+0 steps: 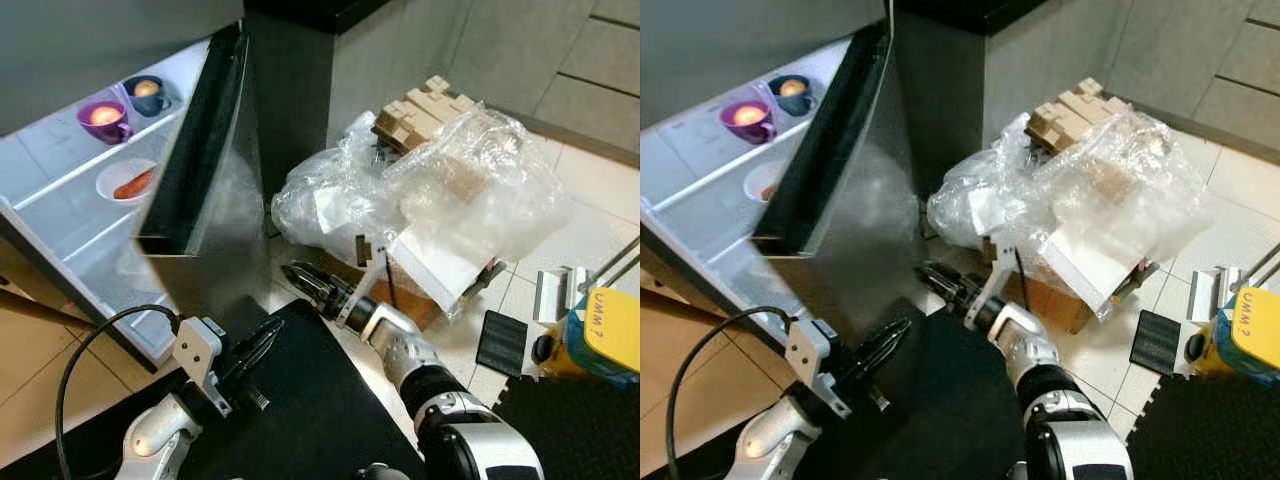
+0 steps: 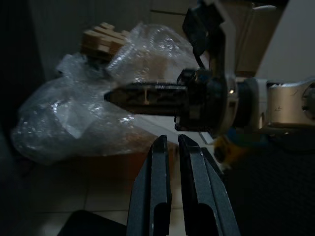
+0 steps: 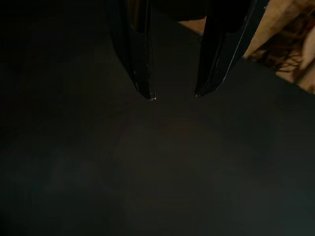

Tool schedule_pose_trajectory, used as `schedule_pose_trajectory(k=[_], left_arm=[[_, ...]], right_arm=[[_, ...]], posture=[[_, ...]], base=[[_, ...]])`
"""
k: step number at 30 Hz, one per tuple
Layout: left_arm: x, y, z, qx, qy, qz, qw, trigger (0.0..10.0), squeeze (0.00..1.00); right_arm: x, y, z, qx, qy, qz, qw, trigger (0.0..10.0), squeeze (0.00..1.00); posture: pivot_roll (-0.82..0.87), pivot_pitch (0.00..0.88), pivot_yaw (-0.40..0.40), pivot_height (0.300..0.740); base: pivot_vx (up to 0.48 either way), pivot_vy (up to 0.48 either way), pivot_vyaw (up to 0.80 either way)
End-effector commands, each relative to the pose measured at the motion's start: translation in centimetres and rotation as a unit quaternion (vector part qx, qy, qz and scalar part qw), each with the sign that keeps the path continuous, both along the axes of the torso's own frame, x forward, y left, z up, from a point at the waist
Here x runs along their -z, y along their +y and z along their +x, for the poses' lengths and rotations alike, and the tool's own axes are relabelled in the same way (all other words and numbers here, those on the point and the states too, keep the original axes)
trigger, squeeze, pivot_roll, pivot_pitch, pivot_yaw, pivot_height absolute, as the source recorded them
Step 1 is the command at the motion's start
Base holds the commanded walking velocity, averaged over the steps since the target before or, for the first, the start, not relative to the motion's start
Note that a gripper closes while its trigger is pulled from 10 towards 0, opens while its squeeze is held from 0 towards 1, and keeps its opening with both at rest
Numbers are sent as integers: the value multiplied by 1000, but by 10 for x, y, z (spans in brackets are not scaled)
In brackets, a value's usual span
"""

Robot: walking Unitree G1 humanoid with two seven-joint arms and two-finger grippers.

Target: Restocking fridge

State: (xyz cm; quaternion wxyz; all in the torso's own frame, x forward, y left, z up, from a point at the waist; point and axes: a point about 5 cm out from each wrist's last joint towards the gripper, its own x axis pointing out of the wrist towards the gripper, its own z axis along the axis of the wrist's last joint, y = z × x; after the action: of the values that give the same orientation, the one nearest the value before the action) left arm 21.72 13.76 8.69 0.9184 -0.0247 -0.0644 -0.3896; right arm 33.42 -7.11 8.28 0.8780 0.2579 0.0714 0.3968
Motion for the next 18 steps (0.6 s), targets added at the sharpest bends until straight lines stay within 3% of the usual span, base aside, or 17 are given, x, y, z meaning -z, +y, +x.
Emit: schedule_pose_trajectory(k=[1, 5, 6, 7, 9, 10, 11, 13, 14, 15, 16, 17, 18], left_arm=[[4, 0, -5, 17, 12, 11, 1000, 10000, 0], [8, 0, -4, 12, 15, 19, 1000, 10000, 0], [12, 3, 0, -10, 14, 32, 999, 10000, 0], [12, 3, 0, -10, 14, 32, 999, 10000, 0], [26, 10, 7, -67, 33, 55, 996, 10000, 0], [26, 10, 7, -67, 33, 55, 996, 10000, 0], [36, 15, 10, -98, 48, 65, 992, 10000, 0], [78, 35, 8, -200, 152, 83, 964, 10000, 0], [78, 35, 8, -200, 152, 83, 964, 10000, 0], [95, 42, 2, -234, 193, 95, 948, 10000, 0], [118, 51, -11, -270, 257, 120, 920, 10000, 0], [118, 51, -11, -270, 257, 120, 920, 10000, 0], [132, 55, -22, -290, 299, 143, 898, 10000, 0]], right_arm=[[10, -5, -6, 3, 10, -6, 1000, 10000, 0], [20, -16, -17, -6, 16, -23, 1000, 10000, 0], [29, -21, -22, -2, 25, -59, 998, 10000, 0], [29, -21, -22, -2, 25, -59, 998, 10000, 0], [50, -31, -33, 21, 47, -141, 989, 10000, 0], [50, -31, -33, 21, 47, -141, 989, 10000, 0], [61, -38, -37, 38, 58, -182, 981, 10000, 0], [86, -61, -50, 127, 114, -231, 958, 10000, 0], [86, -61, -50, 127, 114, -231, 958, 10000, 0], [95, -71, -56, 164, 139, -250, 944, 10000, 0], [109, -86, -69, 206, 178, -271, 923, 10000, 0], [109, -86, -69, 206, 178, -271, 923, 10000, 0], [119, -98, -81, 235, 210, -281, 906, 10000, 0]], posture=[[-109, 140, 5, 740], [-115, 140, 12, 740], [-117, 140, 14, 740], [-117, 140, 14, 740], [-118, 138, 16, 740], [-118, 138, 16, 740], [-117, 137, 15, 740], [-117, 133, 14, 740], [-117, 133, 14, 740], [-118, 133, 13, 740], [-120, 132, 14, 740], [-120, 132, 14, 740], [-122, 130, 16, 740]], base=[[0, 0, 0], [0, 0, 0], [0, 0, 0], [0, 0, 0], [0, 0, 0], [0, 0, 0], [0, 0, 0], [0, 0, 0], [0, 0, 0], [0, 0, 0], [0, 0, 0], [0, 0, 0], [0, 0, 0]])
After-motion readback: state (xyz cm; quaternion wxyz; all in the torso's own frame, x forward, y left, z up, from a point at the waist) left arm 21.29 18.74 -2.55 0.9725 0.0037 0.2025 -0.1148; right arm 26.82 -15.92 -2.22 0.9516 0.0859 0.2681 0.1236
